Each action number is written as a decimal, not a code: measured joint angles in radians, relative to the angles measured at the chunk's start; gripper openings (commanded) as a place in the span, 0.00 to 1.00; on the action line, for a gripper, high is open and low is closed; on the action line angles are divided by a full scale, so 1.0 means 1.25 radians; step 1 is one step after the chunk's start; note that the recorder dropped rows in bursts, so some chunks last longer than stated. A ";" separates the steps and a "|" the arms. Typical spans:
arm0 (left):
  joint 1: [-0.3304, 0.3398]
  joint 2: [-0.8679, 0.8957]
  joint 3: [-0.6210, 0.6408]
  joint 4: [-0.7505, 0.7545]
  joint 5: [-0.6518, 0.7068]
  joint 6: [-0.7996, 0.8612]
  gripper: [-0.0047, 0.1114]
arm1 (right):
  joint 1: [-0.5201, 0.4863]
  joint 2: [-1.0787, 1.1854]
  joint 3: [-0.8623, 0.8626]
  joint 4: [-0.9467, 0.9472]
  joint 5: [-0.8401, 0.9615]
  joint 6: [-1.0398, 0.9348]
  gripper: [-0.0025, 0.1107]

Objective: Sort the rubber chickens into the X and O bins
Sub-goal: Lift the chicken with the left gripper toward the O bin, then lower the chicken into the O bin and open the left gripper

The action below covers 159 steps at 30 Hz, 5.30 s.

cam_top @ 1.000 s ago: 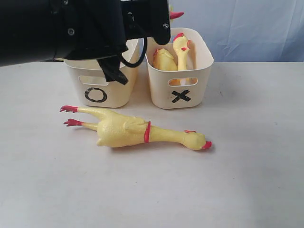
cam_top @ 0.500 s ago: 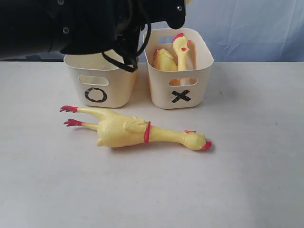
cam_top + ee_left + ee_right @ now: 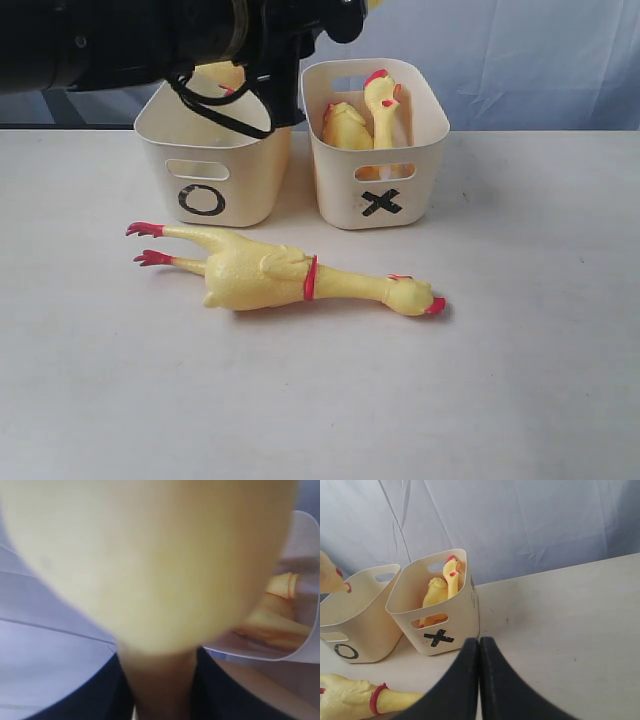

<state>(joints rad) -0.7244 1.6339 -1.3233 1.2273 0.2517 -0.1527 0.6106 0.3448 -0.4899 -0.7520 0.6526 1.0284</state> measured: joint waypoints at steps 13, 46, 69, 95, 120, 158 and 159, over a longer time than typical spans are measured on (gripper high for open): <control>0.048 -0.005 0.000 -0.022 -0.091 0.000 0.04 | 0.000 0.000 0.000 0.000 0.000 0.000 0.02; 0.279 0.097 0.071 -0.135 -0.446 0.109 0.04 | 0.000 0.000 0.000 0.000 0.000 0.000 0.02; 0.327 0.195 0.071 -0.418 -0.557 0.335 0.04 | 0.000 0.000 0.000 0.005 0.000 0.000 0.02; 0.349 0.244 0.071 -0.529 -0.585 0.406 0.53 | 0.000 0.000 0.000 0.005 0.000 0.000 0.02; 0.340 0.159 0.071 -0.544 -0.377 0.204 0.66 | 0.000 0.000 0.000 0.005 0.000 0.000 0.02; 0.134 0.008 0.033 -0.734 0.192 0.191 0.66 | 0.000 0.000 0.000 0.028 -0.002 0.000 0.02; 0.134 0.001 0.033 -0.734 0.192 0.191 0.66 | 0.000 0.000 0.000 0.028 -0.002 0.000 0.02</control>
<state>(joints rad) -0.5571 1.6349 -1.2821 0.3093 0.4921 0.0856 0.6106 0.3448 -0.4899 -0.7175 0.6506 1.0284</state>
